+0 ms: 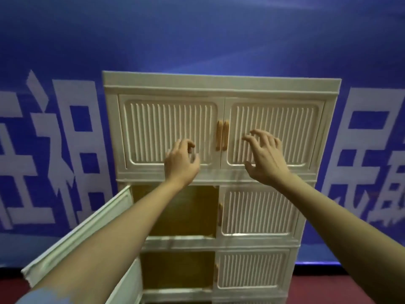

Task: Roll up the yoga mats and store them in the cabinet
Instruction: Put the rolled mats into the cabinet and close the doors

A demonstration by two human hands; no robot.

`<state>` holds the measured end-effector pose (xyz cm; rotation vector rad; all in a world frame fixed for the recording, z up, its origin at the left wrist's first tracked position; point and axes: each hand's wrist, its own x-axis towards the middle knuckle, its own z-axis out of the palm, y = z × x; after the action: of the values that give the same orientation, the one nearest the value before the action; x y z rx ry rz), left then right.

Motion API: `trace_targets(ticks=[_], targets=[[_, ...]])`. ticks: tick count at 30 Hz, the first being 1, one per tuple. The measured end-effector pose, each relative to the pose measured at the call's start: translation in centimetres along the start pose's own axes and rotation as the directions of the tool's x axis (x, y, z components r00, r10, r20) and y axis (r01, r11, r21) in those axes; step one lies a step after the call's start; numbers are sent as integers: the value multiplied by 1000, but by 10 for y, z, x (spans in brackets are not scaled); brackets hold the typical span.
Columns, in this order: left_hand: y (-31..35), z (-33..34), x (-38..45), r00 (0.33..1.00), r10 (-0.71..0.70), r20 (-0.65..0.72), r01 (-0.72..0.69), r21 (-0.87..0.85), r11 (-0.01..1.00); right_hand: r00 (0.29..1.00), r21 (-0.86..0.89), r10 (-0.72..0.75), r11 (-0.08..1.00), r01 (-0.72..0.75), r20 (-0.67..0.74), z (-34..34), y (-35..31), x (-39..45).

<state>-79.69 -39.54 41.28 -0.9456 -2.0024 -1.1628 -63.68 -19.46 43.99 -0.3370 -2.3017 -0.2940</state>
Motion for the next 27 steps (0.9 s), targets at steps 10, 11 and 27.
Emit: trace_targets(ticks=[10,11,27], targets=[[-19,89,-122,545,-393,740,628,-50,777,653,239,402,704,-668,642,100,10,-333],[-17,96,-124,563,-347,750,612,-96,785,644,231,429,690,-686,633,100,6,-354],[45,86,-264,847,40,530,362,-630,687,692,374,148,751,-544,707,78,-109,-371]])
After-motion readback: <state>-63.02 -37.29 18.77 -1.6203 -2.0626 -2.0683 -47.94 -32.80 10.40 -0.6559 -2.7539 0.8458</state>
